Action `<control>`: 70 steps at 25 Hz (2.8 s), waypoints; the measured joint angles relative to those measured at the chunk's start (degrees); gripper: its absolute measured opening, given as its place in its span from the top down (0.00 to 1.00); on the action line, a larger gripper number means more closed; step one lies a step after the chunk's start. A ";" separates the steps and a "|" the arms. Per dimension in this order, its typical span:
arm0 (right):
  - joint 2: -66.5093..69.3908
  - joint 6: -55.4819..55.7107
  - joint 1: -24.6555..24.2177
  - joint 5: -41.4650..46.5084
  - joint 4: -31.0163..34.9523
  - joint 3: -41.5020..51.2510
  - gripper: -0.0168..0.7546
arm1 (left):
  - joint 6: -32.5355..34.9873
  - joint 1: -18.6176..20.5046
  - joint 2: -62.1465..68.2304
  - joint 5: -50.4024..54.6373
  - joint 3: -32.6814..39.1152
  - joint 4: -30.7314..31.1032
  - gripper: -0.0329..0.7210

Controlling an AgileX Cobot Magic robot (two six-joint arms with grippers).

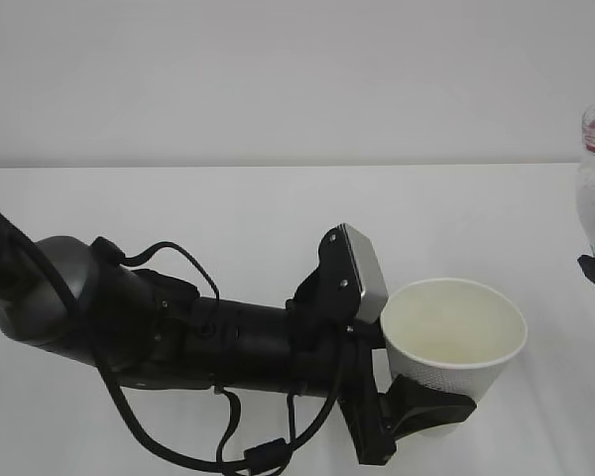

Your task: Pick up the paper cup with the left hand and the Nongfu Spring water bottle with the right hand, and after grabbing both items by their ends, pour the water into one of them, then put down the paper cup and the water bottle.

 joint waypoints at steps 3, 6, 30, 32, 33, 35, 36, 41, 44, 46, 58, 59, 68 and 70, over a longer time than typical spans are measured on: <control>0.00 -0.23 0.00 0.00 0.00 0.00 0.39 | 0.00 0.00 0.00 0.00 0.00 0.62 0.25; 0.00 -0.46 0.00 0.00 0.00 0.00 0.39 | 0.00 0.00 0.00 0.00 0.00 0.99 0.25; 0.00 -0.94 0.00 0.00 0.00 0.00 0.39 | 0.00 0.00 0.00 0.00 0.00 1.30 0.26; 0.00 -2.11 0.00 -0.12 -0.22 0.00 0.39 | 0.00 0.00 0.00 0.00 0.00 1.24 0.26; 0.00 -2.85 0.00 -0.37 -0.32 0.00 0.39 | 0.00 0.00 0.00 0.00 0.00 1.33 0.26; 0.00 -5.06 0.00 -1.47 -0.41 0.00 0.39 | 0.00 0.00 0.00 0.00 0.00 1.45 0.26; 0.00 -6.14 0.00 -2.16 -0.41 0.00 0.39 | 0.00 0.00 0.00 0.00 0.00 1.61 0.26; 0.00 -11.34 0.00 -6.06 -0.45 0.00 0.39 | 0.00 0.00 0.00 0.00 0.00 1.82 0.26; 0.00 -14.88 0.00 -6.37 -0.45 0.00 0.39 | 0.00 0.00 0.00 0.00 0.00 1.85 0.26; 0.00 -17.31 0.00 -6.37 -0.45 0.00 0.39 | 0.00 0.00 0.00 0.00 0.00 1.85 0.26; 0.00 -26.62 0.00 -6.87 -0.45 0.00 0.39 | 0.00 0.00 0.00 0.00 0.00 1.95 0.26; 0.00 -27.19 0.00 -6.87 -0.45 0.00 0.39 | 0.00 0.00 0.00 0.00 0.00 1.95 0.26; 0.00 -29.75 0.00 -7.11 -0.45 0.00 0.39 | 0.00 0.00 0.00 0.00 0.00 3.86 0.26; 0.00 -30.00 0.00 -7.11 -0.45 0.00 0.39 | 0.00 0.00 0.00 0.00 0.00 4.12 0.26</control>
